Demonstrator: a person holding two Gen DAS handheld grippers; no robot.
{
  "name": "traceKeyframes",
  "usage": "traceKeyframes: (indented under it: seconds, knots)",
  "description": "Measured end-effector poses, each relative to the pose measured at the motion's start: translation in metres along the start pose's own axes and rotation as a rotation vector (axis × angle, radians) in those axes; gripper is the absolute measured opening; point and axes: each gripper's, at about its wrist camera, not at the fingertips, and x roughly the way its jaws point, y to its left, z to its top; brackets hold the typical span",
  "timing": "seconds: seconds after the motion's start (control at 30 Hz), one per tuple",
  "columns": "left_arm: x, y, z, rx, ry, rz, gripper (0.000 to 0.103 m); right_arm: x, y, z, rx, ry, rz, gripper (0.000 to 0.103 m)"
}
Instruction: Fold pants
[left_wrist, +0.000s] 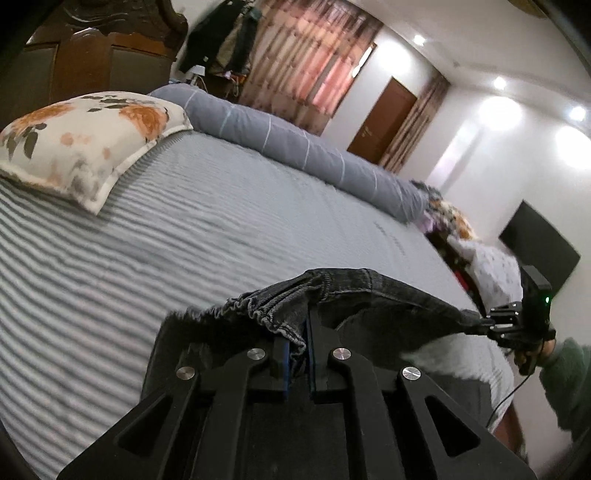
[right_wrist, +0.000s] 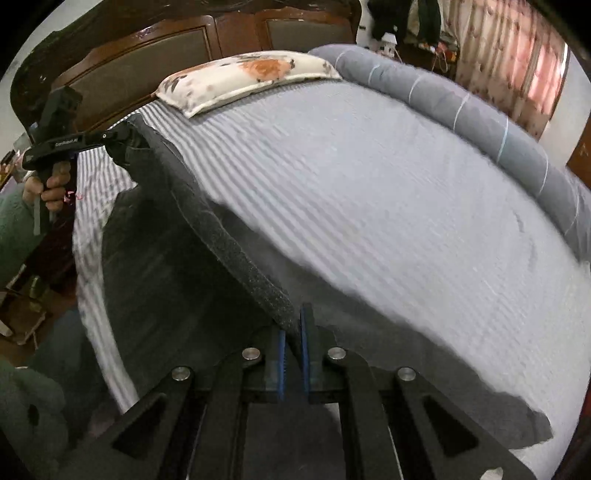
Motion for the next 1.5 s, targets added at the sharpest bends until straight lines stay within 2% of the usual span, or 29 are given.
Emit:
traceKeyframes:
  seconds: [0.07, 0.3, 0.43, 0.53, 0.7, 0.8, 0.87, 0.93, 1.03, 1.23, 1.37, 1.5]
  knots:
    - [-0.008, -0.001, -0.016, -0.004, 0.029, 0.008, 0.01, 0.001, 0.013, -0.018, 0.002, 0.013, 0.008, 0.005]
    - [-0.019, 0.016, -0.09, -0.099, 0.177, 0.095, 0.029, 0.027, 0.045, -0.065, 0.012, 0.083, 0.023, 0.005]
    - [-0.022, 0.026, -0.128, -0.183, 0.235, 0.125, 0.03, 0.049, 0.055, -0.087, 0.009, 0.127, 0.009, 0.005]
    - [-0.03, 0.031, -0.143, -0.301, 0.209, 0.07, 0.03, 0.06, 0.058, -0.097, 0.006, 0.147, -0.016, 0.005]
    - [-0.033, 0.038, -0.152, -0.48, 0.141, -0.013, 0.03, 0.065, 0.056, -0.102, 0.056, 0.127, -0.046, 0.005]
    - [-0.037, 0.04, -0.158, -0.537, 0.102, -0.048, 0.031, 0.065, 0.058, -0.103, 0.067, 0.121, -0.057, 0.006]
    - [-0.04, 0.041, -0.161, -0.55, 0.1, -0.038, 0.034, 0.067, 0.059, -0.104, 0.075, 0.123, -0.056, 0.006]
    - [-0.041, 0.044, -0.168, -0.576, 0.096, -0.035, 0.049, 0.069, 0.06, -0.105, 0.08, 0.124, -0.059, 0.007]
    - [-0.043, 0.049, -0.179, -0.631, 0.085, -0.066, 0.058, 0.07, 0.061, -0.107, 0.084, 0.126, -0.069, 0.008]
    - [-0.049, 0.045, -0.187, -0.658, 0.053, -0.07, 0.058, 0.068, 0.065, -0.108, 0.105, 0.11, -0.085, 0.011]
    - [-0.037, 0.043, -0.181, -0.665, 0.066, -0.068, 0.058, 0.068, 0.066, -0.11, 0.113, 0.104, -0.101, 0.011]
    - [-0.034, 0.043, -0.171, -0.705, 0.028, -0.066, 0.056, 0.064, 0.067, -0.11, 0.111, 0.091, -0.122, 0.011]
